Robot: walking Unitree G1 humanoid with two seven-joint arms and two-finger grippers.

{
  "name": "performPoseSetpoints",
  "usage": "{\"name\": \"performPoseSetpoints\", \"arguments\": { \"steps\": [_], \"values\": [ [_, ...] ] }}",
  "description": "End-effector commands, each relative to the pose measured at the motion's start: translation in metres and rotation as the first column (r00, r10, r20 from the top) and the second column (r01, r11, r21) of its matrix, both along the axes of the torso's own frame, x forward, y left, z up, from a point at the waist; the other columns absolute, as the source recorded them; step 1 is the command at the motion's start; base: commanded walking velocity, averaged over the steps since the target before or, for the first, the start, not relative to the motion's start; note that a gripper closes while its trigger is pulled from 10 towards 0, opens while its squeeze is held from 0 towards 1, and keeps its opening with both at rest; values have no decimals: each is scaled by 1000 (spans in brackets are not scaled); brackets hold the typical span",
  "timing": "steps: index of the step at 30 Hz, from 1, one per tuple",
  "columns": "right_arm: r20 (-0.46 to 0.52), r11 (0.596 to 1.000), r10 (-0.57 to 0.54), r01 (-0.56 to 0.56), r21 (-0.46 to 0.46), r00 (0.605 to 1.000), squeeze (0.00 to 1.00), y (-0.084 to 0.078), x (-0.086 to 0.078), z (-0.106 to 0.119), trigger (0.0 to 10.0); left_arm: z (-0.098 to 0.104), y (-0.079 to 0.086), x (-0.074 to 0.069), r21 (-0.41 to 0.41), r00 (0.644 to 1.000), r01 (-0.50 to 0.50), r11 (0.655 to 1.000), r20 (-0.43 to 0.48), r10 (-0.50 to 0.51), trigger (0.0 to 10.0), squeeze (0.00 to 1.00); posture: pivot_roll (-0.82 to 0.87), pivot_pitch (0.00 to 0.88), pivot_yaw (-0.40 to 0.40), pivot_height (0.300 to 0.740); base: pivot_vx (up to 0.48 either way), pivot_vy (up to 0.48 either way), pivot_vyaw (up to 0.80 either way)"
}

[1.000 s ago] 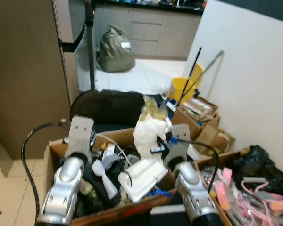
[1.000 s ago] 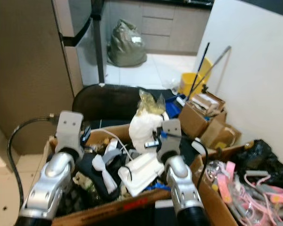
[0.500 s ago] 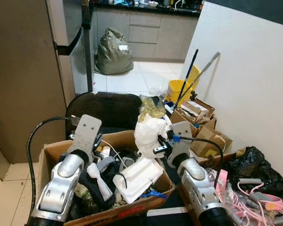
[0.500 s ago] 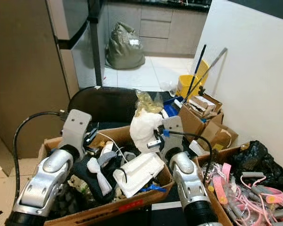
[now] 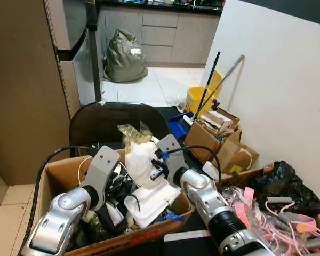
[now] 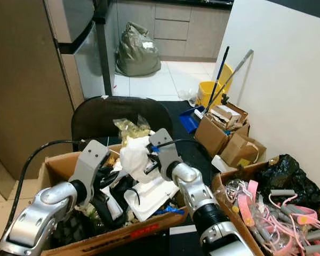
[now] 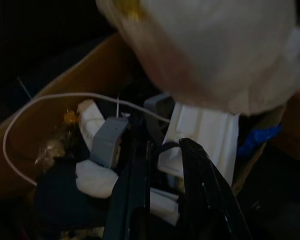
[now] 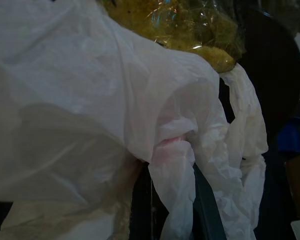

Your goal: Picking trash to rubbish bin

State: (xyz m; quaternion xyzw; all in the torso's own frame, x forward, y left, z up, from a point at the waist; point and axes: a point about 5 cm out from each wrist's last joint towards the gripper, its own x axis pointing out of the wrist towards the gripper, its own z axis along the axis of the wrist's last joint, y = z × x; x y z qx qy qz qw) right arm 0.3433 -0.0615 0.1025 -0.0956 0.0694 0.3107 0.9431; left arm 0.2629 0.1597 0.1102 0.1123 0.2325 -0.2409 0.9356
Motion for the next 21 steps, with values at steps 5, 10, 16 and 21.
{"name": "performPoseSetpoints", "arguments": {
  "steps": [5, 10, 16, 21],
  "values": [
    [-1, 997, 33, -33, 74, 999, 1000, 12, 5, 10, 10000, 4, 4, -4, 19, 1000, 5, 1000, -20, -4, 10000, 0, 29, 57, -109, 740, 0, 0, 0],
    [-13, 989, 49, -46, 137, 999, 1000, 16, 5, 15, 10000, 5, 4, -5, 16, 1000, 10, 1000, -27, -10, 10000, 0, 27, 63, -111, 740, 0, 0, 0],
    [-20, 968, 108, -100, 232, 994, 1000, 23, 2, 21, 10000, 6, 2, -5, 14, 1000, 7, 1000, -31, -7, 10000, 0, 25, 66, -107, 740, 0, 0, 0],
    [-44, 939, -37, 50, 341, 998, 43, 13, 11, 27, 10000, 6, 4, -1, 35, 1000, -11, 999, -21, 11, 10000, 0, 11, 68, -99, 740, 0, 0, 0]
  ]
}}
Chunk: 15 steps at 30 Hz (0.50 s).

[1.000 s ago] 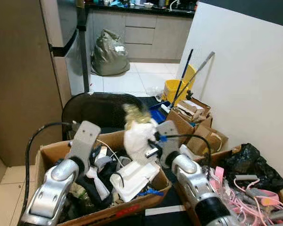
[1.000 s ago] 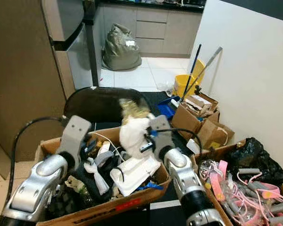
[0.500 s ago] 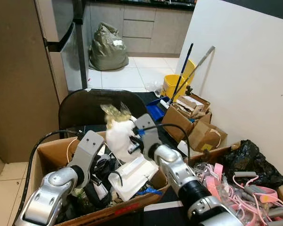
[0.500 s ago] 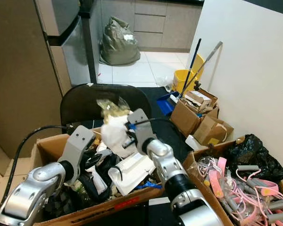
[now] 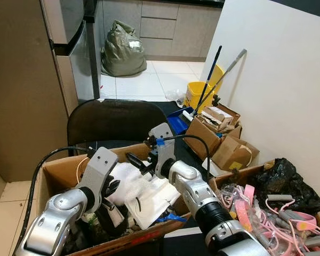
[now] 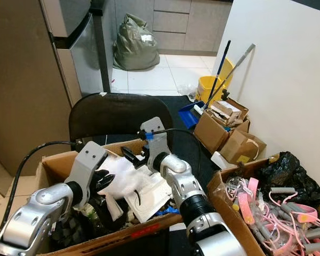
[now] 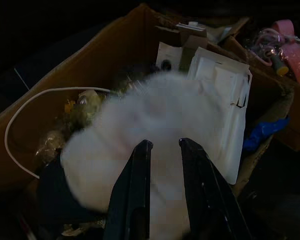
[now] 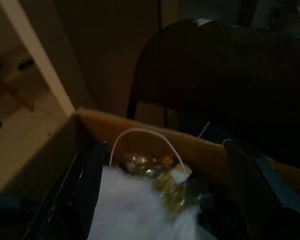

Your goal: Picking trash to rubbish bin

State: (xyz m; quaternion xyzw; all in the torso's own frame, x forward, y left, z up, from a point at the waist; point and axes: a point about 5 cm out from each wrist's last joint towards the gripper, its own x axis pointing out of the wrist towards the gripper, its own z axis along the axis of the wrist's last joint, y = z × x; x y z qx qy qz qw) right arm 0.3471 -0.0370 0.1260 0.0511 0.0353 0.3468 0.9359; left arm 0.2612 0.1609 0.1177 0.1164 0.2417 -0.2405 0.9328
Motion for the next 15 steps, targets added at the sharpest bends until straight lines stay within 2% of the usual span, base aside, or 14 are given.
{"name": "performPoseSetpoints", "arguments": {
  "steps": [1, 2, 3, 4, 5, 6, 7, 8, 9, 11, 12, 13, 15],
  "values": [
    [-21, 994, -101, 102, 43, 995, 43, -12, 7, 3, 10000, -1, 2, 1, 22, 1000, -11, 1000, -4, 11, 10000, 0, 11, 68, -99, 740, 0, 0, 0],
    [-65, 969, -221, 227, 99, 973, 0, -28, 14, 3, 10000, 1, 4, 6, 32, 999, -45, 998, 26, 44, 10000, 0, 10, 70, -99, 740, 0, 0, 0],
    [-65, 969, -221, 227, 99, 973, 0, -28, 14, 3, 10000, 1, 4, 6, 32, 999, -45, 998, 26, 44, 10000, 0, 10, 70, -99, 740, 0, 0, 0],
    [-89, 954, -267, 276, 120, 960, 0, -34, 16, 3, 10000, 2, 5, 8, 34, 997, -61, 998, 40, 60, 10000, 0, 10, 70, -99, 740, 0, 0, 0],
    [-182, 889, -424, 446, 104, 887, 0, -66, 20, -7, 10000, 13, 11, 20, 28, 976, -161, 987, 152, 155, 10000, 0, -2, 71, -96, 740, 0, 0, 0],
    [-182, 889, -424, 446, 104, 887, 0, -66, 20, -7, 10000, 13, 11, 20, 28, 976, -161, 987, 152, 155, 10000, 0, -2, 71, -96, 740, 0, 0, 0],
    [-209, 869, -462, 487, 87, 862, 0, -76, 20, -11, 10000, 16, 13, 24, 19, 964, -197, 980, 188, 190, 10000, 0, -2, 71, -96, 740, 0, 0, 0],
    [-209, 869, -462, 487, 87, 862, 0, -76, 20, -11, 10000, 16, 13, 24, 19, 964, -197, 980, 188, 190, 10000, 0, -2, 71, -96, 740, 0, 0, 0],
    [-227, 841, -515, 539, 52, 826, 0, -91, 18, -16, 10000, 22, 15, 30, -9, 940, -256, 967, 229, 251, 10000, 0, -15, 67, -92, 740, 0, 0, 0],
    [-227, 841, -515, 539, 52, 826, 0, -91, 18, -16, 10000, 22, 15, 30, -9, 940, -256, 967, 229, 251, 10000, 0, -15, 67, -92, 740, 0, 0, 0],
    [-206, 816, -562, 578, 20, 801, 0, -105, 15, -18, 10000, 29, 16, 36, -42, 910, -299, 953, 289, 298, 10000, 0, -28, 68, -86, 740, 0, 0, 0],
    [-206, 816, -562, 578, 20, 801, 0, -105, 15, -18, 10000, 29, 16, 36, -42, 910, -299, 953, 289, 298, 10000, 0, -28, 68, -86, 740, 0, 0, 0],
    [-98, 755, -653, 655, -17, 751, 0, -132, 6, -15, 10000, 36, 16, 47, -73, 867, -368, 927, 333, 370, 10000, 0, -41, 58, -72, 740, 0, 0, 0]
  ]
}}
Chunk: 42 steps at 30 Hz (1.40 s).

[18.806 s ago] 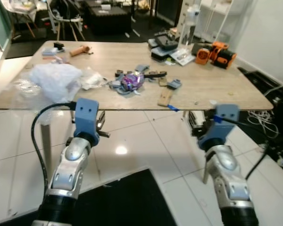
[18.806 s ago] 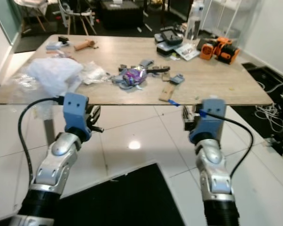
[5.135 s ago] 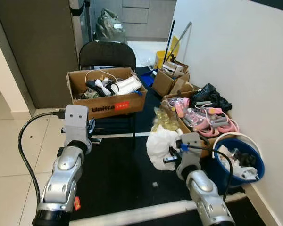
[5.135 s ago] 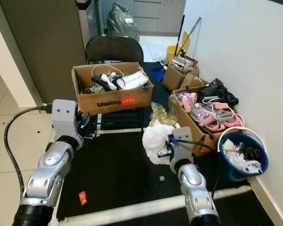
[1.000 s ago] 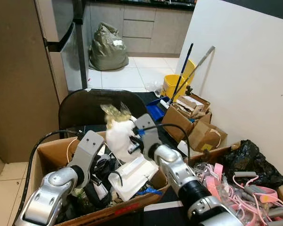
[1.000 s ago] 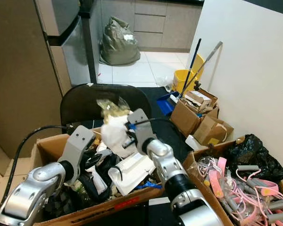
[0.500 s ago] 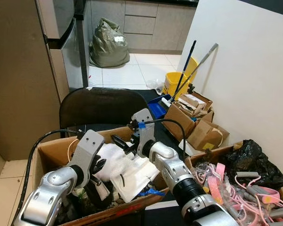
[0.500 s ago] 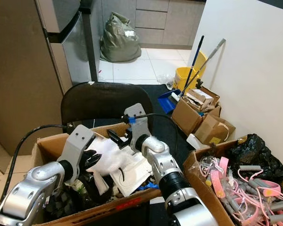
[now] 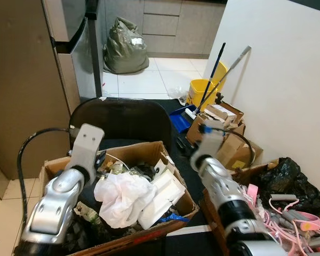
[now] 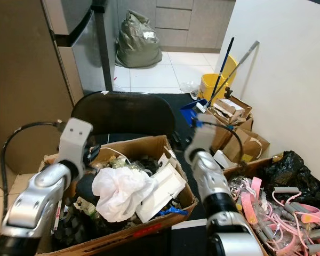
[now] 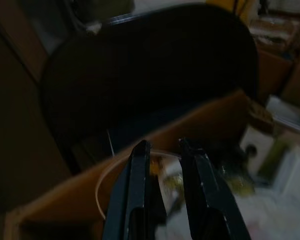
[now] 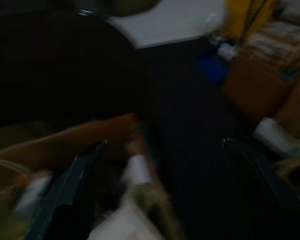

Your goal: Picking trash to rubbish bin

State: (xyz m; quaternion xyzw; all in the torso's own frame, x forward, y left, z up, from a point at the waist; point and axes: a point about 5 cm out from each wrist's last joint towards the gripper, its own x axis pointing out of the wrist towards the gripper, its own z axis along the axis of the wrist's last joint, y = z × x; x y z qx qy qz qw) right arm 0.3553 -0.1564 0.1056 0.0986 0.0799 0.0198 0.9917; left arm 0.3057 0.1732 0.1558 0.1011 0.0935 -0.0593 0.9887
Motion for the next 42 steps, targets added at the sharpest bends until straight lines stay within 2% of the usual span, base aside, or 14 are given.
{"name": "performPoseSetpoints", "arguments": {
  "steps": [1, 3, 5, 9, 11, 15, 20, 29, 33, 38, 42],
  "values": [
    [41, 998, -51, 52, -28, 998, 0, -13, -2, 6, 10000, -2, 3, 3, 11, 999, -48, 999, 6, 48, 10000, 0, -41, 58, -72, 740, 0, 0, 0],
    [135, 984, -118, 134, -119, 984, 0, -32, -13, 12, 10000, 1, -6, 11, 6, 999, -38, 999, 22, 38, 10000, 0, -58, 52, -60, 740, 0, 0, 0],
    [161, 979, -128, 151, -136, 979, 0, -36, -17, 14, 10000, 2, -10, 12, 5, 999, -27, 1000, 26, 27, 10000, 0, -58, 52, -60, 740, 0, 0, 0],
    [195, 983, -138, 158, -93, 971, 0, -31, -22, 19, 10000, 5, -15, 18, 31, 998, -30, 999, 65, 28, 10000, 0, -57, 53, -59, 740, 0, 0, -400],
    [211, 988, -106, 128, -92, 972, 0, -15, -27, 19, 10000, 8, -21, 23, 31, 995, -25, 999, 100, 21, 10000, 0, -46, 54, -67, 740, 0, 0, -800],
    [211, 990, -93, 113, -83, 973, 0, -7, -27, 18, 10000, 9, -24, 23, 22, 994, -19, 1000, 109, 17, 10000, 0, -45, 58, -67, 740, 0, 0, -800],
    [200, 992, -96, 112, -66, 975, 0, -6, -26, 18, 10000, 7, -23, 23, 27, 994, -28, 999, 105, 25, 10000, 0, -34, 60, -70, 740, 0, 0, -800],
    [163, 988, -98, 116, -104, 982, 0, -12, -27, 12, 10000, 11, -34, 23, 79, 986, 67, 995, 144, -78, 10000, 0, -31, 59, -66, 740, 0, 0, -800],
    [122, 980, -132, 148, -133, 984, 0, -16, -29, 4, 10000, 3, -28, 25, 128, 991, 45, 991, 119, -60, 10000, 0, -40, 58, -61, 740, 0, 0, -800],
    [77, 972, -182, 191, -135, 980, 0, -26, -36, -9, 10000, -1, -14, 23, 100, 994, -9, 995, 109, -2, 10000, 0, -40, 60, -56, 740, 0, 0, -800],
    [41, 969, -189, 193, -155, 981, 0, -30, -43, -20, 10000, -10, -4, 20, 116, 996, -38, 993, 88, 28, 10000, 0, -37, 42, -72, 740, 0, 0, -800]
  ]
}}
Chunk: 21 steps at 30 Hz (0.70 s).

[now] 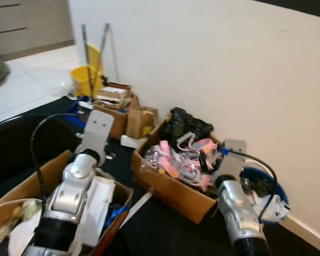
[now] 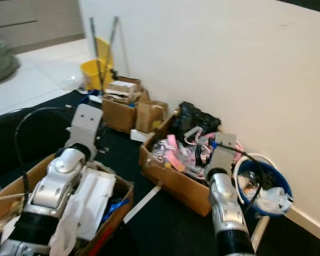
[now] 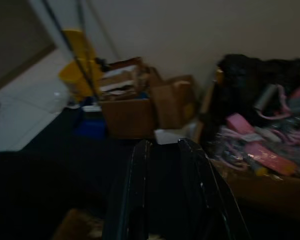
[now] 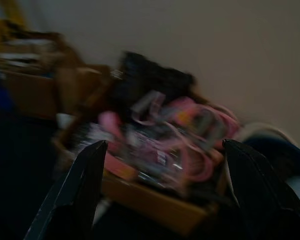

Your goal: Picking trash to rubbish bin

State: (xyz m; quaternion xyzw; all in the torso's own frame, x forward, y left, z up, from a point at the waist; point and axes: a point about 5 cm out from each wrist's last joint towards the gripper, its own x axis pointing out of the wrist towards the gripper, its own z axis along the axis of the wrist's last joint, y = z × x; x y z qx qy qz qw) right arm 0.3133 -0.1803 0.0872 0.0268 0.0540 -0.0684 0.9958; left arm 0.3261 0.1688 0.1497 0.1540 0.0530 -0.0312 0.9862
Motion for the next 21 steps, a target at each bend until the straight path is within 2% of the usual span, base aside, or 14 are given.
{"name": "performPoseSetpoints", "arguments": {
  "steps": [1, 8, 10, 14, 21],
  "values": [
    [-15, 1000, -30, 30, -4, 999, 0, -7, -3, -2, 10000, -4, 3, -2, 0, 1000, 5, 1000, -11, -5, 10000, 0, -33, 21, -75, 740, 0, 0, -800],
    [-17, 998, -59, 59, -13, 998, 0, -10, -8, -5, 10000, -10, 12, -4, 8, 999, -7, 1000, -33, 8, 10000, 0, -40, 6, -49, 740, 0, 0, -800],
    [-13, 996, -85, 85, -1, 996, 0, -11, -11, -6, 10000, -13, 8, -3, -18, 999, 17, 1000, -50, -17, 10000, 0, -46, 0, -32, 740, 0, 0, -800],
    [-6, 995, -97, 97, 28, 995, 0, -10, -14, -5, 10000, -9, 4, 0, -15, 999, 26, 1000, -47, -27, 10000, 0, -35, 17, -26, 740, 0, 0, -800],
    [-18, 995, -100, 100, 22, 995, 0, -5, -20, -11, 10000, -4, 3, 3, -35, 1000, -2, 999, 6, 2, 10000, 0, -56, 15, -13, 740, 0, 0, -800]
  ]
}}
